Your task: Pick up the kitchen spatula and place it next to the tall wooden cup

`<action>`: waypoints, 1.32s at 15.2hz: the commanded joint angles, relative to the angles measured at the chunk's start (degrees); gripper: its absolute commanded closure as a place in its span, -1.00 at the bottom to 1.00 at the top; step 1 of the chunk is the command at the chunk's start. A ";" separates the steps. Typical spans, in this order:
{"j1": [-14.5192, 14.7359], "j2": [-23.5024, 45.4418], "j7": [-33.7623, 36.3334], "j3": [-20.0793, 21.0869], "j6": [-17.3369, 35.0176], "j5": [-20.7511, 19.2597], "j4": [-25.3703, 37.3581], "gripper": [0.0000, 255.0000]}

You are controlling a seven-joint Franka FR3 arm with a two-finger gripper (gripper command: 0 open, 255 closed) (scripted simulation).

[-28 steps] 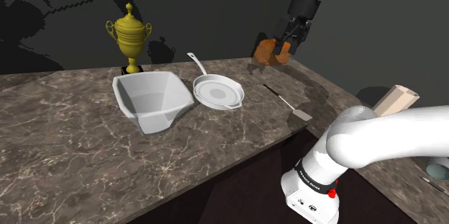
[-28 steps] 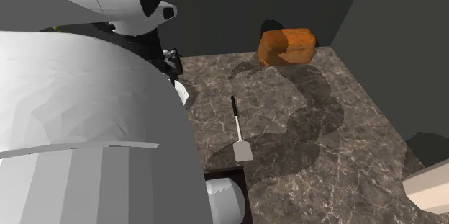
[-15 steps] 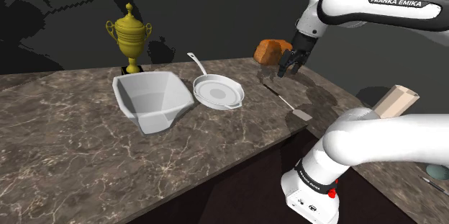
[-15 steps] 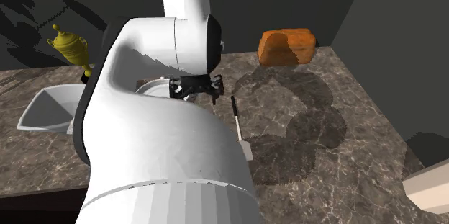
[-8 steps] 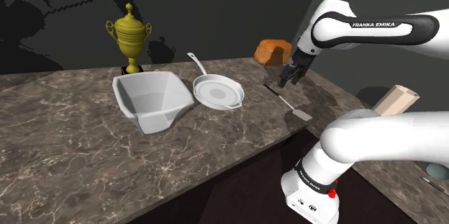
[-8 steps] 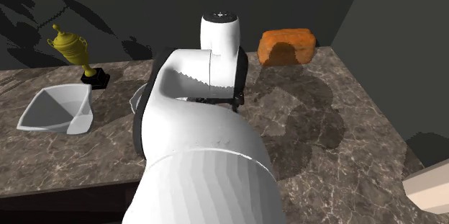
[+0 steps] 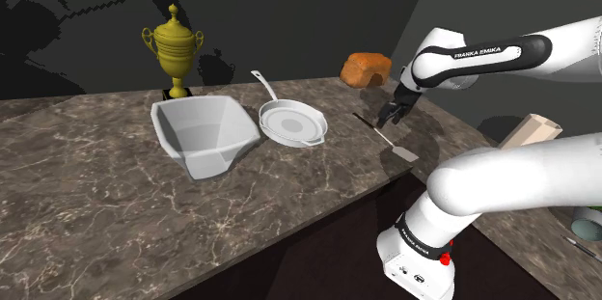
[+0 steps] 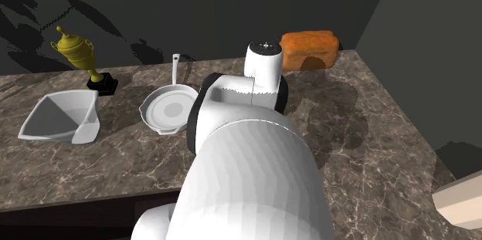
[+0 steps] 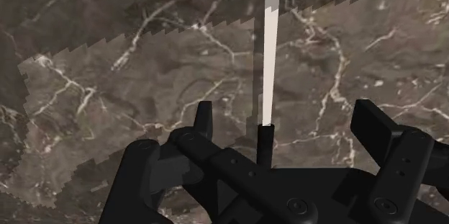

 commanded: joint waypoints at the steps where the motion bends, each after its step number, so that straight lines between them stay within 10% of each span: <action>1: -0.04 1.47 -0.24 -0.81 2.41 -0.43 -0.74 -1.00; 13: 0.32 4.92 -0.32 -2.16 7.45 -0.92 -2.36 -1.00; 14: 0.32 4.92 -0.32 -2.16 7.45 -0.92 -2.36 1.00; 20: 0.32 4.93 -0.32 -2.16 7.45 -0.92 -2.36 1.00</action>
